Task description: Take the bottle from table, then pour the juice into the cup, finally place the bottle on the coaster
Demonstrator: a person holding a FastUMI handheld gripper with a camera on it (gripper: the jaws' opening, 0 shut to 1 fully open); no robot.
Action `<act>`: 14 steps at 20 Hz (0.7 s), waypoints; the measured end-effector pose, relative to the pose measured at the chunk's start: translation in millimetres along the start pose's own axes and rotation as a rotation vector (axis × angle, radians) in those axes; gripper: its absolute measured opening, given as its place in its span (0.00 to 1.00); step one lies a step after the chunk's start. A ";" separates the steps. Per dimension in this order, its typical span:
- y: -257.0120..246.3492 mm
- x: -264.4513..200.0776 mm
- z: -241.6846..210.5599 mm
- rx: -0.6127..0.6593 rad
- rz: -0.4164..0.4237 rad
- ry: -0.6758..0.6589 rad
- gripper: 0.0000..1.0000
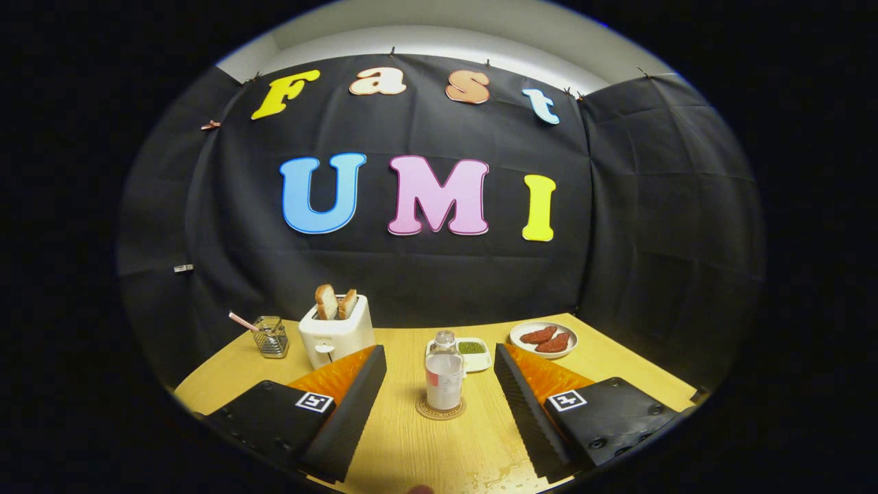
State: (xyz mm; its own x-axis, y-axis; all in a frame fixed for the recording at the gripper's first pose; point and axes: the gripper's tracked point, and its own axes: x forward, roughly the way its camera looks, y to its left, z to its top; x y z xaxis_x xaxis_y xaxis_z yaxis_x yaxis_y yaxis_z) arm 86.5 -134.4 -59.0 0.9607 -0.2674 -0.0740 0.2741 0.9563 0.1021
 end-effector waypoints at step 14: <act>51.2 -89.6 17.3 -0.022 0.232 0.005 0.97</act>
State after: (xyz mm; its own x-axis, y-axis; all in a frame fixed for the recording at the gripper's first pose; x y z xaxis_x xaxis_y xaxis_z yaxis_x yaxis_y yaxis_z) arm 15.2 -63.5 -29.9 0.9976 -0.0399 -0.0559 0.0451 0.9944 0.0952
